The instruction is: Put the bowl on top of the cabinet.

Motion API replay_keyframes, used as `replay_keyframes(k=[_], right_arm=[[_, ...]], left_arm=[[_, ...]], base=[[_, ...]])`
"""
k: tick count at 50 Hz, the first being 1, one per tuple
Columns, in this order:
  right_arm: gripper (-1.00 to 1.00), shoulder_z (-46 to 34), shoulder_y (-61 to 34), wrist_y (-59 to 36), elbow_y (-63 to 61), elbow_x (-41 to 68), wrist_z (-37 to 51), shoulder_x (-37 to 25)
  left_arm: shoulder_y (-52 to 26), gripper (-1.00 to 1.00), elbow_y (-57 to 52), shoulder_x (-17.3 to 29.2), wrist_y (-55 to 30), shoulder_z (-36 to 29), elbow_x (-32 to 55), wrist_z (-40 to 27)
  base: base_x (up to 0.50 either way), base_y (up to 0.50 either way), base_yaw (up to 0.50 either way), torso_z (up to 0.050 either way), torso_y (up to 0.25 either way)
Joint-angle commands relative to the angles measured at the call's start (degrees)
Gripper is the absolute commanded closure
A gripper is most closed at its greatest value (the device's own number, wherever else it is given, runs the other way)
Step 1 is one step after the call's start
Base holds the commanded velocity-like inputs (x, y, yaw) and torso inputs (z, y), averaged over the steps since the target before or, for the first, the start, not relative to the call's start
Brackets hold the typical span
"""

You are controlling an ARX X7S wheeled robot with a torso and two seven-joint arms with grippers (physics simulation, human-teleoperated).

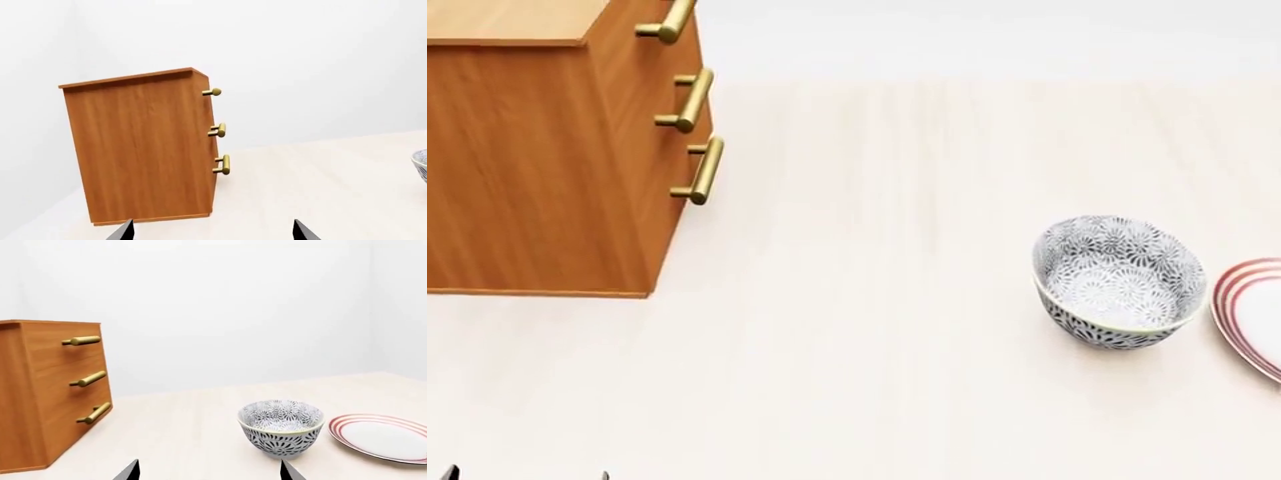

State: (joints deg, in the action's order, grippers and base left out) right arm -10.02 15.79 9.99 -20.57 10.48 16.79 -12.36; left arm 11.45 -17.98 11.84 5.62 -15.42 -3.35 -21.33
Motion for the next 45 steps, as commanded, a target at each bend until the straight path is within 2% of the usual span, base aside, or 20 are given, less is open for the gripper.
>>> replay_keyframes(k=[1,45], right_arm=[[-1.0,-0.5,0.1,0.5,0.2,-0.4,0.4,-0.3],[-1.0,-1.6,-0.2,0.8,0.3,0.0,1.6,-1.5]], left_arm=[[-0.1,-1.0,0.0,0.3,0.0,-0.3,0.7,-0.1],[-0.7,-1.0,0.3,1.4,-0.2,-1.2,1.4,-1.4]], base=[[0.19,0.0,0.0,0.0,0.0],[0.17,0.0,0.0,0.0,0.0]])
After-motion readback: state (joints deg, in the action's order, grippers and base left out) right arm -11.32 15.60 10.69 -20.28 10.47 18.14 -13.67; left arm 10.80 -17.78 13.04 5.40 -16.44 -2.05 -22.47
